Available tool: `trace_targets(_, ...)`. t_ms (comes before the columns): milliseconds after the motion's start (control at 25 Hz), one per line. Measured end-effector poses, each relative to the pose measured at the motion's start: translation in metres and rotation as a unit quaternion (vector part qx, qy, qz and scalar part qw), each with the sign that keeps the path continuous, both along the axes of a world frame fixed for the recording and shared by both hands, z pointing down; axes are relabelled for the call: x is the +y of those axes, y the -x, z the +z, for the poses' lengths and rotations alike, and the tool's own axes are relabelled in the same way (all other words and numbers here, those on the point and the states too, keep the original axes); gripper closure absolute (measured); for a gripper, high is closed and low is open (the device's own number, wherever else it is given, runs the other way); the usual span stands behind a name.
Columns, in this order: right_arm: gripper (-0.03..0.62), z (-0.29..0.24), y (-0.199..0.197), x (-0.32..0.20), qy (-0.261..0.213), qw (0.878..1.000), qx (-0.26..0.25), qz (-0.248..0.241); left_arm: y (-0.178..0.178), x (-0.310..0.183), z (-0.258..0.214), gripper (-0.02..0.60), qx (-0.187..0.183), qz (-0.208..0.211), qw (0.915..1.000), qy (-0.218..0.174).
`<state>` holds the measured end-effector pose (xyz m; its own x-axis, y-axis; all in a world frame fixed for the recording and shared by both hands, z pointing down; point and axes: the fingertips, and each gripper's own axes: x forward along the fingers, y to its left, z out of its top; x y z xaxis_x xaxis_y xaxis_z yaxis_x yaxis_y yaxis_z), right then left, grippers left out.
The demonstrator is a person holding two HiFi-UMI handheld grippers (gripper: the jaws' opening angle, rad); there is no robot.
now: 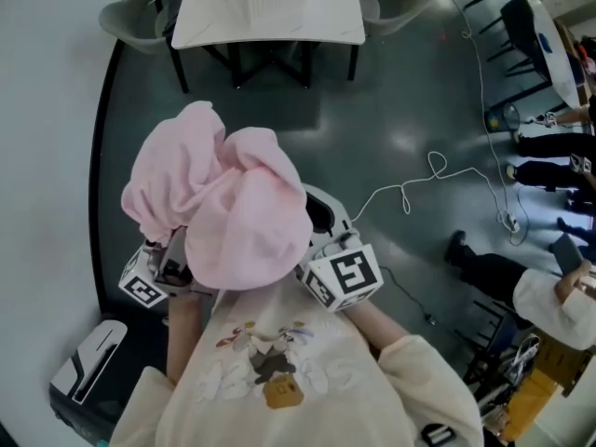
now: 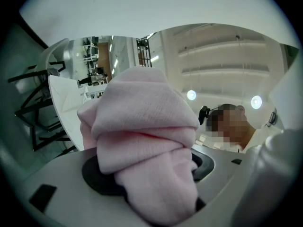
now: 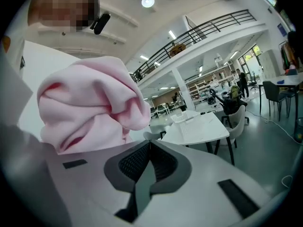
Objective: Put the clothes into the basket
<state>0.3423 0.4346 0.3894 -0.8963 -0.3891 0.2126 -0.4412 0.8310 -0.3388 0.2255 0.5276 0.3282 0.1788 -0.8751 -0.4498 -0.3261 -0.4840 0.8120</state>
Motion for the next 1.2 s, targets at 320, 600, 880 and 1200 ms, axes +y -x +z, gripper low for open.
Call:
trace_targets(320, 0.585, -0.001, 0.006, -0.007, 0.008, 0.999, -0.002, 0.041, 0.002, 0.002, 0.002, 0.259, -0.031, -0.037, 0.9973, 0.056)
trace_targets(600, 0.586, 0.015, 0.024, -0.017, 0.009, 0.994, 0.038, 0.104, 0.026, -0.009, 0.009, 0.259, -0.063, -0.069, 0.9909, 0.096)
trace_targets(880, 0.585, 0.013, 0.031, -0.020, -0.004, 0.991, 0.061, 0.120, 0.050, -0.035, 0.009, 0.259, -0.057, -0.079, 0.9887, 0.114)
trace_targets(1200, 0.585, 0.014, 0.039, -0.017, -0.008, 0.989, 0.066, 0.131, 0.068, -0.053, 0.006, 0.259, -0.076, -0.099, 0.9842, 0.126)
